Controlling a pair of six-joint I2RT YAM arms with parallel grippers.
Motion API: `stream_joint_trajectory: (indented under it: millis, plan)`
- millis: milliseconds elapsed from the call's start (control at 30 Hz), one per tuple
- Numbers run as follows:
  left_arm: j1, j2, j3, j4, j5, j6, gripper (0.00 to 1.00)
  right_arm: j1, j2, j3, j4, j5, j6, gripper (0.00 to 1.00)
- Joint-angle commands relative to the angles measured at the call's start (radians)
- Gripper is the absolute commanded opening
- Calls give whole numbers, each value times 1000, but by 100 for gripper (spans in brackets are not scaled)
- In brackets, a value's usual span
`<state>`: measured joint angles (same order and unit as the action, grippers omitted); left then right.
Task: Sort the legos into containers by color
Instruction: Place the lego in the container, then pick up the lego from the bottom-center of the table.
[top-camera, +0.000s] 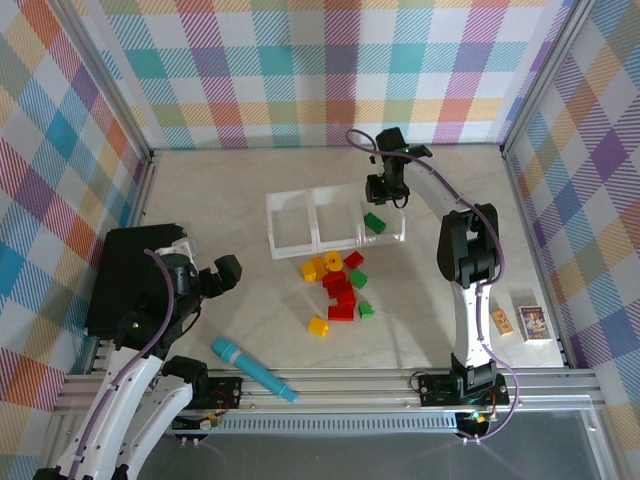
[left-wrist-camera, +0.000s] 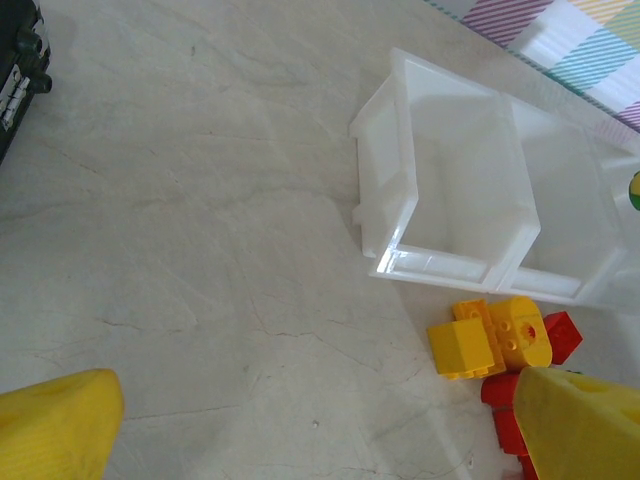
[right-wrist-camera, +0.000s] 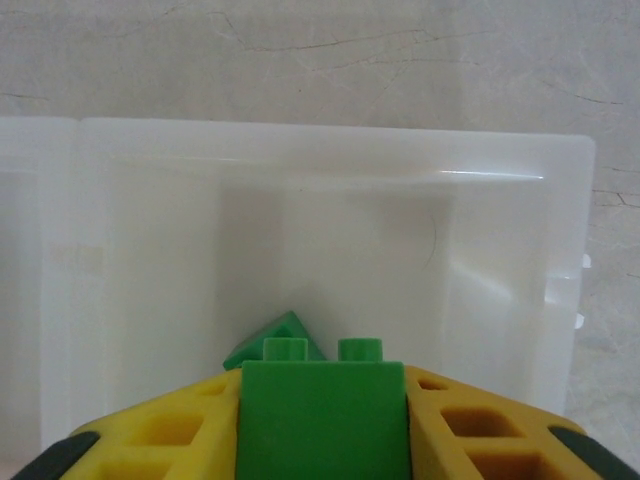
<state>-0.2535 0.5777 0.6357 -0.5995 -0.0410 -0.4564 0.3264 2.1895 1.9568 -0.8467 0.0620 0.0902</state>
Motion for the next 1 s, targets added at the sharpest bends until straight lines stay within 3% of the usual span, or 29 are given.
stream_joint_trajectory:
  millis: [0,167,567,800,967]
  plan:
    - [-7,8,18,15,24,2,100,2,-6,14,-27,-8,1,44]
    - [-7,20,11,15,33,-1,100,2,-71,-44,-21,-20,27,56]
    - [-8,56,-11,53,64,-9,100,36,-480,-457,61,-100,172,62]
    - [-9,83,-13,68,82,-7,100,134,-748,-777,92,-140,266,69]
    - [-10,93,-10,75,86,-7,100,234,-833,-932,69,-159,357,75]
